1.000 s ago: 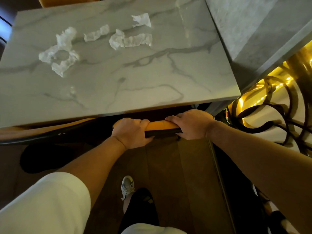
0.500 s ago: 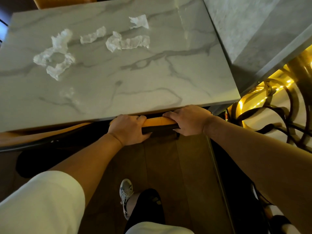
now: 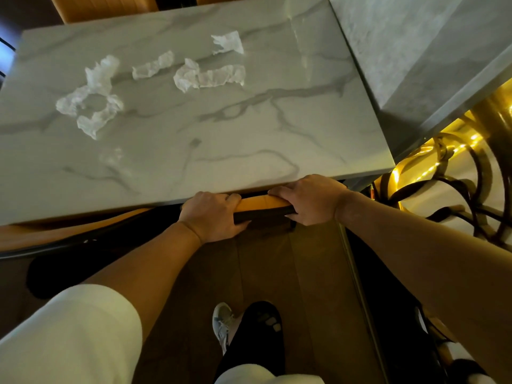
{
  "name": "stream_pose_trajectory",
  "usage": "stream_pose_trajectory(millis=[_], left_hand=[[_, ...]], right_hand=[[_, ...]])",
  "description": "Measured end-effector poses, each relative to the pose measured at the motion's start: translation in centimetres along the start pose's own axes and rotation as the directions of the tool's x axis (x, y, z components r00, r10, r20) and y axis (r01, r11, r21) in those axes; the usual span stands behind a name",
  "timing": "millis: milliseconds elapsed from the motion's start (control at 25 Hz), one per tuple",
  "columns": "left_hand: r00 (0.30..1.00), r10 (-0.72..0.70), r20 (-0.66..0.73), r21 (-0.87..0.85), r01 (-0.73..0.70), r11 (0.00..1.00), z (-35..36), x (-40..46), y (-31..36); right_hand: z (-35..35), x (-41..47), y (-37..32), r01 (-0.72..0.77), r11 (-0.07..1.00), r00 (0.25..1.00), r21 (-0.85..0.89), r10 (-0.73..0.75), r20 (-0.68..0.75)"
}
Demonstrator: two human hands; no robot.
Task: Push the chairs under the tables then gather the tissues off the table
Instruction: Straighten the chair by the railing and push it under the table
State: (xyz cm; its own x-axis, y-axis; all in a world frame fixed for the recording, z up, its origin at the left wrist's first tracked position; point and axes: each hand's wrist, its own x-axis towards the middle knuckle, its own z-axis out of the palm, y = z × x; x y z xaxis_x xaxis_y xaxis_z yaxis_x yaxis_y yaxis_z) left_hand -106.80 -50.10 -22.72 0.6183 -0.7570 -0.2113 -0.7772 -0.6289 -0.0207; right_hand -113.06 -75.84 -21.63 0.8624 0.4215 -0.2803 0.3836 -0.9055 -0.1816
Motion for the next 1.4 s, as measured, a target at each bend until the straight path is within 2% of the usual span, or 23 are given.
stream_pose_trajectory(millis=[400, 560, 760, 880, 1000, 1240, 1400], left_hand=[[1.000, -0.006, 0.004, -0.001, 0.006, 1.000, 0.2, 0.1, -0.1], [0.999, -0.037, 0.007, -0.066, 0.037, 0.997, 0.0, 0.0, 0.1], [0.992, -0.091, 0.083, -0.154, 0.103, 0.983, -0.8, 0.0, 0.7], [0.976, -0.101, 0.191, -0.242, 0.147, 0.959, -1.5, 0.4, 0.9], [0.957, -0.113, 0.267, -0.228, 0.177, 0.957, -2.0, 0.6, 1.2], [0.908, -0.304, 0.287, -0.089, 0.341, 0.936, -2.1, -0.1, 2.9], [0.895, -0.413, 0.167, -0.090, 0.431, 0.898, -2.1, -2.0, 4.7]], right_hand=[[-0.4, -0.2, -0.4, -0.052, 0.998, 0.999, 0.026, 0.051, 0.006], [-0.3, -0.2, -0.4, -0.051, 0.997, 0.999, 0.061, 0.051, 0.005], [-0.9, -0.4, -0.6, -0.070, 0.989, 0.997, 0.127, 0.064, 0.045], [-1.4, -0.4, -1.3, -0.111, 0.987, 0.990, 0.120, 0.100, 0.096], [-1.6, -0.5, -1.7, -0.170, 0.980, 0.979, 0.100, 0.157, 0.129], [-0.7, -1.5, -3.4, -0.316, 0.948, 0.947, 0.027, 0.314, 0.068], [-0.1, -2.4, -5.1, -0.407, 0.913, 0.913, 0.016, 0.407, 0.018]])
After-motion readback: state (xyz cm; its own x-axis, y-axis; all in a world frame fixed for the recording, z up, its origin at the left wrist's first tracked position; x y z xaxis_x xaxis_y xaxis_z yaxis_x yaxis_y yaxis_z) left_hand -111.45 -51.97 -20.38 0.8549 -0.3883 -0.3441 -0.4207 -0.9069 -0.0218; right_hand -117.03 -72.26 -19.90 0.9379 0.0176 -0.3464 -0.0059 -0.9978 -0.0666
